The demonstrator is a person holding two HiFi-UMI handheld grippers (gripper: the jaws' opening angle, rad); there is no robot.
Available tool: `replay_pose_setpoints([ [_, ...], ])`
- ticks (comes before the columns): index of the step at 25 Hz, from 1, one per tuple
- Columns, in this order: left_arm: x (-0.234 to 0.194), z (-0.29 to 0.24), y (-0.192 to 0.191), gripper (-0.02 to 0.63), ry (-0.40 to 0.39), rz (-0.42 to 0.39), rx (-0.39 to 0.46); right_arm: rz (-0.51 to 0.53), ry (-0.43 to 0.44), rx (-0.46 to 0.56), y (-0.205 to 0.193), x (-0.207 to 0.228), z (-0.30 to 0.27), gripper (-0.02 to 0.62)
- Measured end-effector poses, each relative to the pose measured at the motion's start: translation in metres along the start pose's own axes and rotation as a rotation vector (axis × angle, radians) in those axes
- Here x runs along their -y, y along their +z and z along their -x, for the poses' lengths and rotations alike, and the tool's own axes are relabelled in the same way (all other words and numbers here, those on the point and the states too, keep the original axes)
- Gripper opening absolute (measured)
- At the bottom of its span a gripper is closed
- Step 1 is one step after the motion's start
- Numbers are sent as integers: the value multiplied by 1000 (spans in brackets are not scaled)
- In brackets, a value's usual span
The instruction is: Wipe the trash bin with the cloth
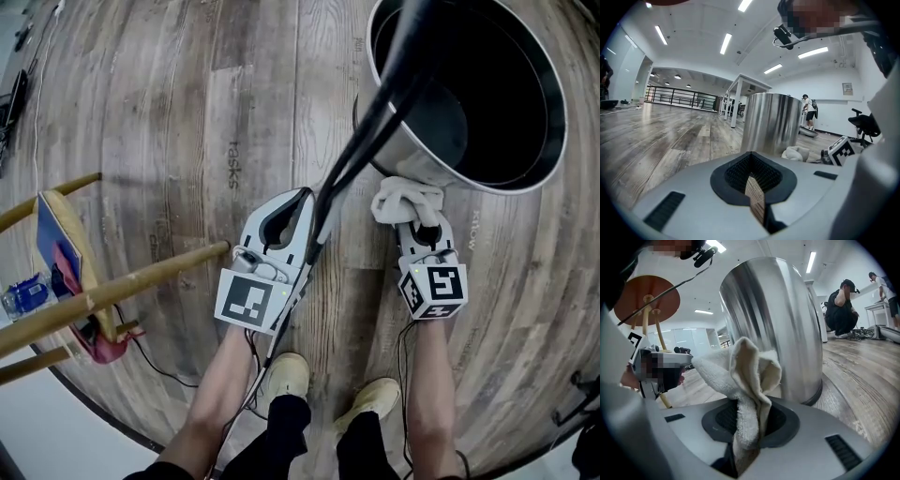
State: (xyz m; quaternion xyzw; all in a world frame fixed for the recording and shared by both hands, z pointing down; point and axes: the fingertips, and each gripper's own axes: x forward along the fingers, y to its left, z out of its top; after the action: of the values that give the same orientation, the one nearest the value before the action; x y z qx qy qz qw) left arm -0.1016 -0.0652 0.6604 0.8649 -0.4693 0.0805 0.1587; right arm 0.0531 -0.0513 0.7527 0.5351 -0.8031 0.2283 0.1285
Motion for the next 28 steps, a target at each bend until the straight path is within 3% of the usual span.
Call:
replay_pose_setpoints([
  [6,11,17,23,-5,5,4,5,-24,-6,19,18,-13,33,94],
  [14,61,61,73,-5,-19,20,17,-48,-46,47,62,-34,131,94],
  [20,94,104,126,-5,-26,30,22,-36,-21,90,125,-70,194,94],
  [28,109,143,227,-5,2,25,57,-42,5,146,223,-110,242,94],
])
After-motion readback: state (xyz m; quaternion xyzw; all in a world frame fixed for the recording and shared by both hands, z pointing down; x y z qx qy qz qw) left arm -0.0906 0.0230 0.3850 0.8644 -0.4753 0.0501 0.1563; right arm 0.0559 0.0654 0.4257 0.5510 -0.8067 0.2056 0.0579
